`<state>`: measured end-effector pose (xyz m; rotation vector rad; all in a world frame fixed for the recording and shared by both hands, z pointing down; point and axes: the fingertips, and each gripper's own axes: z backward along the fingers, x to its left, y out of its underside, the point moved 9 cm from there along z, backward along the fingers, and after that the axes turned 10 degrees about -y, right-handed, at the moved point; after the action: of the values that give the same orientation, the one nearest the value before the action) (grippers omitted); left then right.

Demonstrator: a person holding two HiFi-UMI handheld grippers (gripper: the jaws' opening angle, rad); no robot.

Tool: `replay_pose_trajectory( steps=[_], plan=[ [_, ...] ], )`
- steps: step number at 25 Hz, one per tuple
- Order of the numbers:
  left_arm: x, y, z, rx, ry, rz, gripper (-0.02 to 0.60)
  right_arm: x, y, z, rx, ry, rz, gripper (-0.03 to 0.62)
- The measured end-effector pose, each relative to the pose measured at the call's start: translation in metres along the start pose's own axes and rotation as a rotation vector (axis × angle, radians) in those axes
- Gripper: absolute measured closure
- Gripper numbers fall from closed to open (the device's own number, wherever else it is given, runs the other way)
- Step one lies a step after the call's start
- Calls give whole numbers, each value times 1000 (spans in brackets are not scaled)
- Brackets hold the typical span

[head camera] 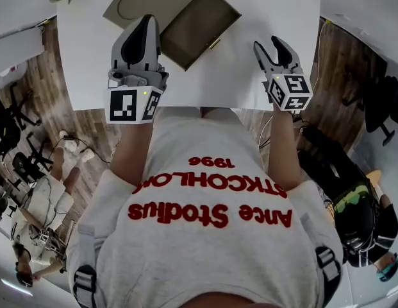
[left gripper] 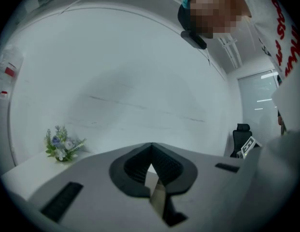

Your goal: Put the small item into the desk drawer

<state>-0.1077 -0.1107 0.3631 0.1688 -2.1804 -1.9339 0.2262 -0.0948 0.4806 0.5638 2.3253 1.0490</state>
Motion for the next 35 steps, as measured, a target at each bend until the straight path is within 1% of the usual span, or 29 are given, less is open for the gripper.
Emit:
replay_pose_trajectory(
  steps=[2,4,6,7,8,9,12,14,17,20,24,28,31,35],
  plan=[
    [1,5,1,15,-3,1,577,0,11,-11,77,-11,16,349],
    [2,9,3,28,-6,1,577,0,21,-18,151,-3,42,347],
    [3,12,5,36,-9,0,577,0,27,-22,203,14,64,352],
    [4,12,6,39,-11,-2,577,0,29,-22,215,20,70,386],
    [5,13,7,41,-14,-4,577,1,29,-22,215,24,72,434],
    [6,13,7,42,-17,-5,577,2,29,-21,209,27,70,445],
    [9,11,7,40,-23,-10,577,2,24,-17,171,32,53,450],
    [9,7,5,29,-23,-13,577,1,17,-13,128,36,42,453],
    [8,0,2,8,-19,-21,577,0,-1,-5,33,40,16,454],
    [9,-10,2,-16,-18,-25,577,4,-25,7,-82,38,-1,456],
    [12,-27,0,-65,-15,-38,577,10,-64,23,-258,38,5,457],
    [15,-43,-3,-93,-30,-55,577,17,-96,38,-402,9,-28,457],
    [18,-54,-4,-122,-34,-54,577,24,-116,48,-489,6,-17,457],
    [19,-70,-6,-158,-25,-30,577,32,-137,60,-587,-6,22,457]
  ],
)
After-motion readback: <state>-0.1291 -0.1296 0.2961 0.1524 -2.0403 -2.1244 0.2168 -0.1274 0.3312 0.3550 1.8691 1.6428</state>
